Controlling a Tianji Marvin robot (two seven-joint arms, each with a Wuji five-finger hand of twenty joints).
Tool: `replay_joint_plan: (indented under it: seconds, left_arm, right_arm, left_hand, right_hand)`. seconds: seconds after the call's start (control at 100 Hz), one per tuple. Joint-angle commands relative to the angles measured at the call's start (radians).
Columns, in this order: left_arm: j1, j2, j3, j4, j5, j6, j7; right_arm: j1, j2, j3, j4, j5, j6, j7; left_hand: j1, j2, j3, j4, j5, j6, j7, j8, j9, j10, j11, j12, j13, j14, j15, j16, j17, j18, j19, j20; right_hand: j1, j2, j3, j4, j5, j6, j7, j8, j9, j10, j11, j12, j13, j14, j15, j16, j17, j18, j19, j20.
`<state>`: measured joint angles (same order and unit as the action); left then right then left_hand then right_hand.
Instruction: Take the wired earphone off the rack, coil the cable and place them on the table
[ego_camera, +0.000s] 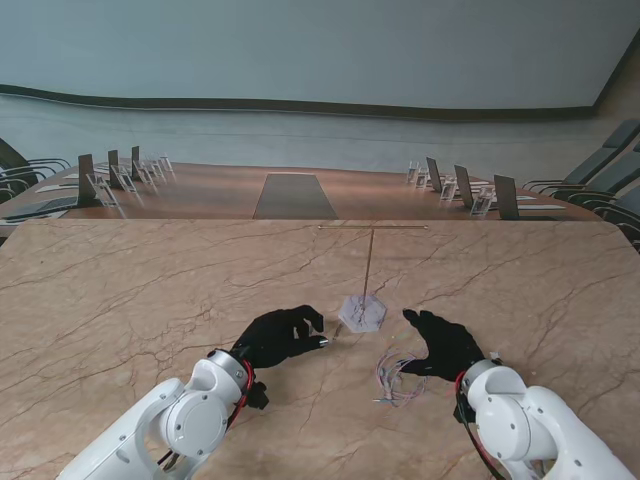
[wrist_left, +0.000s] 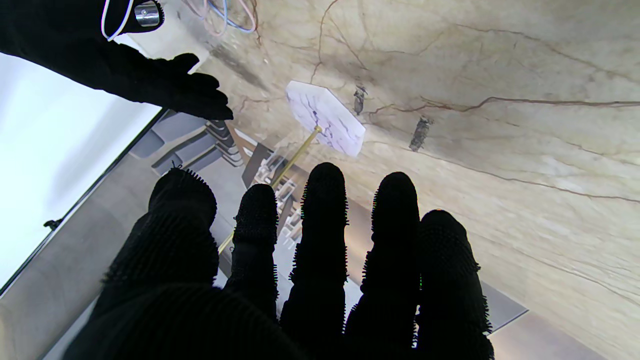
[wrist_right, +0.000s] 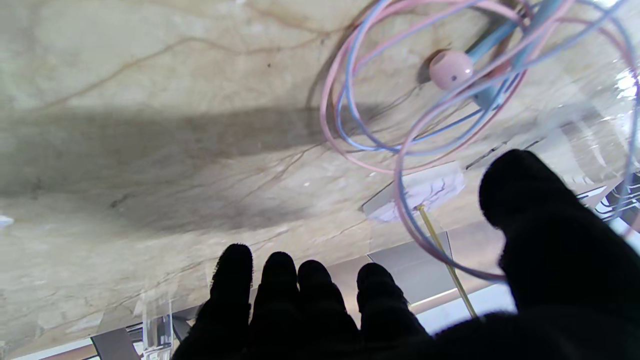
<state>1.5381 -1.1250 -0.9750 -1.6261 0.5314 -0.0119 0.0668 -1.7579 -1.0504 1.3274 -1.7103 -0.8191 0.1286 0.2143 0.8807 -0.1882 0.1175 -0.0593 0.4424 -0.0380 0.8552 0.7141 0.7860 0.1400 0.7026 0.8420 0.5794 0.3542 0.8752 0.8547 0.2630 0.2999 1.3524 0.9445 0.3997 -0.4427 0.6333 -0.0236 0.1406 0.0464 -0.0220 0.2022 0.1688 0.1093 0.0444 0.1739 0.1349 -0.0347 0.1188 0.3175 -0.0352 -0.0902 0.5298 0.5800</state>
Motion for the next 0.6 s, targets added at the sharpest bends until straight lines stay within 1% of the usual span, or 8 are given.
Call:
replay_joint_plan:
  seconds: [0.0,0.12,0.14,0.16,0.32,0.36,0.46,0.59]
  left_arm:
    - [0.003,-0.005,0.002,0.002,0.002,0.005,-0.001]
    - [0.001,-0.006,0.006,0.005,0.004,0.007,0.000]
    - [0.001,-0.006,0.006,0.005,0.003,0.008,0.000]
    - [0.001,-0.005,0.007,0.005,0.003,0.008,-0.001]
    - [0.002,-0.005,0.012,0.006,0.006,0.012,0.000]
    - [0.003,-0.005,0.013,0.006,0.007,0.012,0.001]
    - [0.006,-0.005,0.014,0.006,0.010,0.012,0.004]
    - [0.009,-0.005,0.013,0.005,0.015,0.011,0.007]
  right_arm:
    - [-0.003,-0.001,0.008,0.000,0.002,-0.012,0.000]
    - [-0.009,0.000,0.018,0.002,0.000,-0.021,0.004]
    - [-0.010,0.001,0.019,0.003,-0.001,-0.022,0.007]
    - [-0.010,0.002,0.021,0.003,-0.002,-0.025,0.013]
    - [-0.012,0.012,0.030,0.011,-0.037,-0.057,0.056]
    - [-0.012,0.013,0.030,0.013,-0.039,-0.061,0.063]
    - [-0.012,0.014,0.025,0.026,-0.030,-0.063,0.063]
    - [-0.019,0.012,0.027,0.042,-0.025,-0.087,0.044]
  left_hand:
    - [0.020,0.026,-0.017,0.013,0.025,0.003,-0.022,-0.007,0.001,-0.010,-0.012,-0.012,0.006,0.001,0.004,-0.006,-0.007,-0.006,0.006,-0.005]
    - [0.017,0.028,-0.018,0.013,0.022,0.002,-0.024,-0.008,-0.004,-0.011,-0.015,-0.013,0.001,-0.003,0.002,-0.006,-0.013,-0.008,0.001,-0.007]
    - [0.017,0.027,-0.018,0.013,0.023,0.002,-0.024,-0.008,-0.005,-0.011,-0.015,-0.014,0.000,-0.003,0.001,-0.007,-0.015,-0.008,-0.001,-0.008]
    - [0.017,0.027,-0.018,0.013,0.023,0.002,-0.024,-0.008,-0.006,-0.011,-0.016,-0.014,0.001,-0.004,0.001,-0.007,-0.015,-0.008,-0.002,-0.008]
    - [0.017,0.027,-0.017,0.014,0.020,0.000,-0.028,-0.009,-0.017,-0.013,-0.028,-0.020,-0.006,-0.008,-0.006,-0.009,-0.023,-0.010,-0.012,-0.016]
    - [0.016,0.028,-0.017,0.013,0.019,0.000,-0.028,-0.009,-0.020,-0.012,-0.032,-0.022,-0.007,-0.009,-0.007,-0.010,-0.025,-0.009,-0.014,-0.018]
    - [0.015,0.028,-0.016,0.014,0.019,0.001,-0.031,-0.010,-0.027,-0.011,-0.043,-0.029,-0.011,-0.011,-0.012,-0.012,-0.031,-0.007,-0.020,-0.023]
    - [0.015,0.029,-0.016,0.014,0.016,0.000,-0.034,-0.011,-0.032,-0.010,-0.053,-0.036,-0.015,-0.012,-0.020,-0.016,-0.038,-0.006,-0.026,-0.029]
  right_hand:
    - [-0.023,-0.038,0.000,-0.037,0.017,-0.018,-0.010,-0.003,-0.034,-0.021,-0.023,0.012,-0.040,-0.034,-0.022,-0.009,-0.013,-0.061,-0.039,-0.018]
    - [-0.082,-0.057,-0.017,-0.056,0.017,-0.023,-0.006,0.005,-0.034,-0.026,-0.026,0.019,-0.043,-0.037,-0.033,-0.014,-0.020,-0.069,-0.052,-0.022]
    - [-0.100,-0.057,-0.026,-0.076,0.014,-0.026,-0.003,0.016,-0.035,-0.030,-0.033,0.024,-0.044,-0.041,-0.048,-0.021,-0.023,-0.072,-0.064,-0.024]
    - [-0.116,-0.058,-0.035,-0.083,0.013,-0.028,-0.003,0.020,-0.038,-0.032,-0.038,0.024,-0.048,-0.044,-0.055,-0.023,-0.028,-0.075,-0.069,-0.024]
    - [-0.212,-0.061,-0.042,-0.088,0.015,-0.060,-0.020,0.008,-0.042,-0.059,-0.069,0.012,-0.052,-0.076,-0.121,-0.047,-0.037,-0.095,-0.145,-0.037]
    - [-0.220,-0.059,-0.036,-0.090,0.017,-0.065,-0.025,-0.009,-0.041,-0.065,-0.073,-0.009,-0.049,-0.083,-0.131,-0.078,-0.030,-0.100,-0.177,-0.036]
    - [-0.220,-0.058,-0.034,-0.090,0.017,-0.072,-0.024,-0.016,-0.042,-0.076,-0.072,-0.016,-0.053,-0.094,-0.133,-0.094,-0.029,-0.106,-0.189,-0.032]
    - [-0.220,-0.059,-0.034,-0.089,0.021,-0.078,-0.027,-0.052,-0.041,-0.089,-0.076,-0.052,-0.052,-0.105,-0.139,-0.164,-0.013,-0.113,-0.244,-0.045]
